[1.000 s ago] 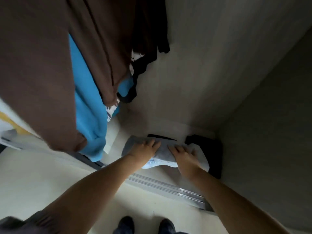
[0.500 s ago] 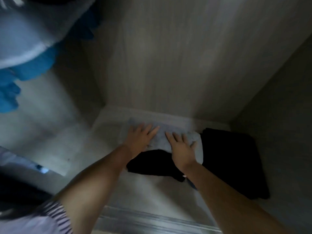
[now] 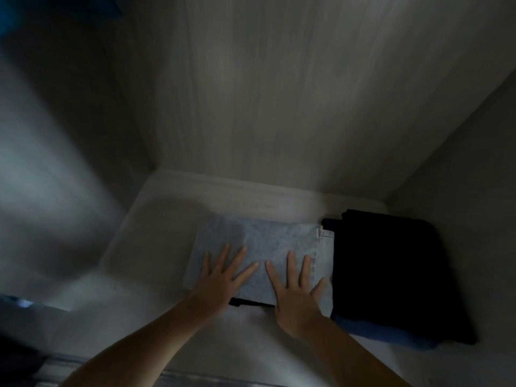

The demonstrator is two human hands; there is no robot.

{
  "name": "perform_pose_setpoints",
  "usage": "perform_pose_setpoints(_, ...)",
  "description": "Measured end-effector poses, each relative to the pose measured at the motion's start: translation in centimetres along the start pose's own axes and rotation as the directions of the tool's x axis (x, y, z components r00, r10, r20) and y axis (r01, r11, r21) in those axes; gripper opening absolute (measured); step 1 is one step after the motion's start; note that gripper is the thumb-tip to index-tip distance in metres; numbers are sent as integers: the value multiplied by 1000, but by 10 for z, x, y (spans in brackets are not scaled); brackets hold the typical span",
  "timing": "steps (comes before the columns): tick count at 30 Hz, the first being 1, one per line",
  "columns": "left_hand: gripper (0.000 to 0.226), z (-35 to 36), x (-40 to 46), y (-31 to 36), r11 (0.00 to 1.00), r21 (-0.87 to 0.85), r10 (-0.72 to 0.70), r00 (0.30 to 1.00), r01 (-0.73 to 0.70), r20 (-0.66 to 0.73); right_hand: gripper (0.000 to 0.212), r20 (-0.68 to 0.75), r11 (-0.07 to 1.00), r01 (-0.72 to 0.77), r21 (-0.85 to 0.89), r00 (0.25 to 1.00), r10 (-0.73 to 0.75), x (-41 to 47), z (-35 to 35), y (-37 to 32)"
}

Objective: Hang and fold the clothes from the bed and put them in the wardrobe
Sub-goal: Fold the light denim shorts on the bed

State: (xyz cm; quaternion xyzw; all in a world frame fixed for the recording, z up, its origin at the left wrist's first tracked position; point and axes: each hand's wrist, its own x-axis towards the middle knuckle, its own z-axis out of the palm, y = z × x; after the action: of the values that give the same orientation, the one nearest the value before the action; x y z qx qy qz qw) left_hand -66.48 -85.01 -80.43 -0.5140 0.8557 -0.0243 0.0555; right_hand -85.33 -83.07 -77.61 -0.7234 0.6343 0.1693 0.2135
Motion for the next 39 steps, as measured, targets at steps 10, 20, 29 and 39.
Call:
perform_pose_setpoints(10,104,-21,10,-5,998,-57,-11,927,35,375,95,239,991,-14,-136,970,46,1,-27,-6)
perform_pose_setpoints(20,54,-242,3,16,986,-122,-76,957,114,281,51,-8,994,-63,-89,998,62,-103,-198,-6)
perform_pose_setpoints(29,37,-482,-25,-1,951,-266,-147,988,157,57,55,-155,996,-80,42,984,86,-253,-384,-20)
perform_pose_setpoints(39,36,-650,-49,7,939,-344,-47,994,11,-97,62,-294,967,-173,185,930,223,-383,-504,-10)
